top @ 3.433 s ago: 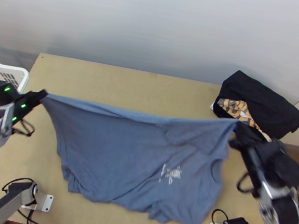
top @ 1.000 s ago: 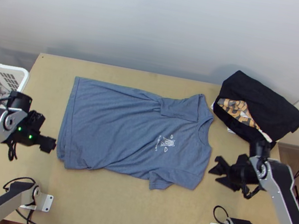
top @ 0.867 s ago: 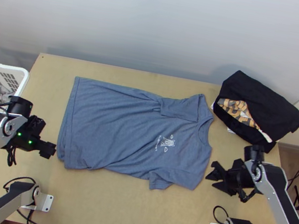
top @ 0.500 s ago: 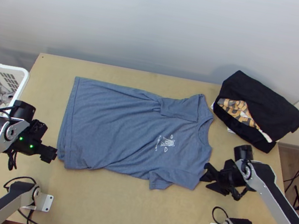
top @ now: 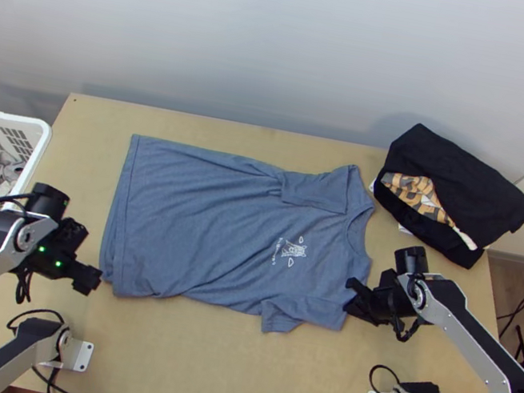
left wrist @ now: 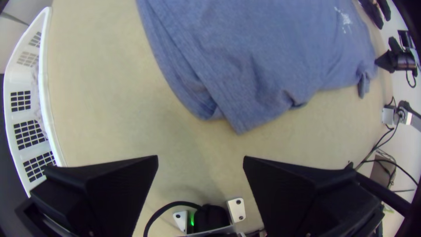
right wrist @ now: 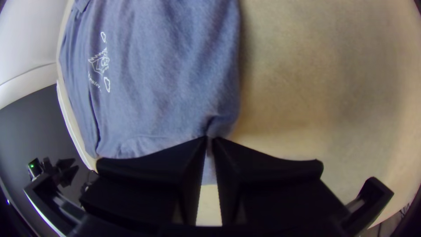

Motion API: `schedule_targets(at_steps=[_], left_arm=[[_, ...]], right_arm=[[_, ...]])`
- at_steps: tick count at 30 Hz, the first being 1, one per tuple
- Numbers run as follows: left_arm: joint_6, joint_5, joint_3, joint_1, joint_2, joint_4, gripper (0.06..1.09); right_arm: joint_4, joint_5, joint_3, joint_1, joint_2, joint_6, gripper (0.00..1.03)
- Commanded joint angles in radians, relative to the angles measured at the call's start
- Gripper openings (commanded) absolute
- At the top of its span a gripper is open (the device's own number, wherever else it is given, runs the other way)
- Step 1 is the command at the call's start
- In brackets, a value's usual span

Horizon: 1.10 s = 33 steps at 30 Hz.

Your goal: Fold the t-shirt

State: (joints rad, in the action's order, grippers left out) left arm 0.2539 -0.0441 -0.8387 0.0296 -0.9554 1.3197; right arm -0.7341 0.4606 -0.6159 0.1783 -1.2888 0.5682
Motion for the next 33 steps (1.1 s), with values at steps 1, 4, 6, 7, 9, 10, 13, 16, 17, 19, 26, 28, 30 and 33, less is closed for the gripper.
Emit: schedule_targets(at_steps=[1, 4, 6, 7, 9, 10, 13, 16, 17, 19, 26, 28, 30, 33], left_arm=[[0.013, -0.01, 0.095, -0.091, -0.029, -0.024, 1.02], [-0.038, -0.011, 0.107, -0.175, -0.057, -0.099, 1.02], [-0.093, -0.017, 0.108, -0.244, -0.097, -0.134, 1.02], [-0.123, -0.027, 0.102, -0.273, -0.132, -0.14, 1.02], [-0.174, -0.045, 0.096, -0.301, -0.201, -0.16, 1.02], [-0.194, -0.056, 0.092, -0.309, -0.236, -0.165, 1.02], [-0.232, -0.092, 0.087, -0.319, -0.31, -0.191, 1.0], [-0.248, -0.102, 0.087, -0.319, -0.348, -0.205, 0.86], [-0.251, -0.102, 0.087, -0.315, -0.355, -0.208, 0.79], [-0.251, -0.103, 0.085, -0.304, -0.368, -0.223, 0.6], [-0.239, -0.115, 0.101, -0.286, -0.384, -0.27, 0.5], [-0.237, -0.115, 0.104, -0.286, -0.394, -0.275, 0.5], [-0.234, -0.115, 0.102, -0.284, -0.394, -0.284, 0.41], [-0.24, -0.115, 0.089, -0.281, -0.376, -0.315, 0.11]], right_arm=[[0.055, -0.008, 0.001, 0.013, 0.002, 0.006, 0.03], [0.055, -0.01, -0.005, 0.013, 0.002, 0.013, 0.03], [0.055, -0.013, -0.007, 0.015, 0.0, 0.016, 0.03], [0.055, -0.016, -0.007, 0.016, -0.001, 0.018, 0.03], [0.055, -0.023, -0.01, 0.021, -0.004, 0.018, 0.03], [0.055, -0.028, -0.013, 0.023, -0.004, 0.018, 0.03], [0.055, -0.03, -0.021, 0.021, -0.004, 0.018, 0.03], [0.055, -0.037, -0.024, 0.016, 0.0, 0.018, 0.03], [0.055, -0.039, -0.024, 0.015, 0.002, 0.018, 0.03], [0.055, -0.04, -0.022, 0.013, 0.003, 0.018, 0.03], [0.055, -0.043, -0.019, 0.012, 0.005, 0.022, 0.03], [0.055, -0.045, -0.021, 0.012, 0.006, 0.022, 0.03], [0.055, -0.045, -0.022, 0.0, 0.011, 0.018, 0.03], [0.055, -0.045, -0.025, -0.017, 0.017, 0.013, 0.03]])
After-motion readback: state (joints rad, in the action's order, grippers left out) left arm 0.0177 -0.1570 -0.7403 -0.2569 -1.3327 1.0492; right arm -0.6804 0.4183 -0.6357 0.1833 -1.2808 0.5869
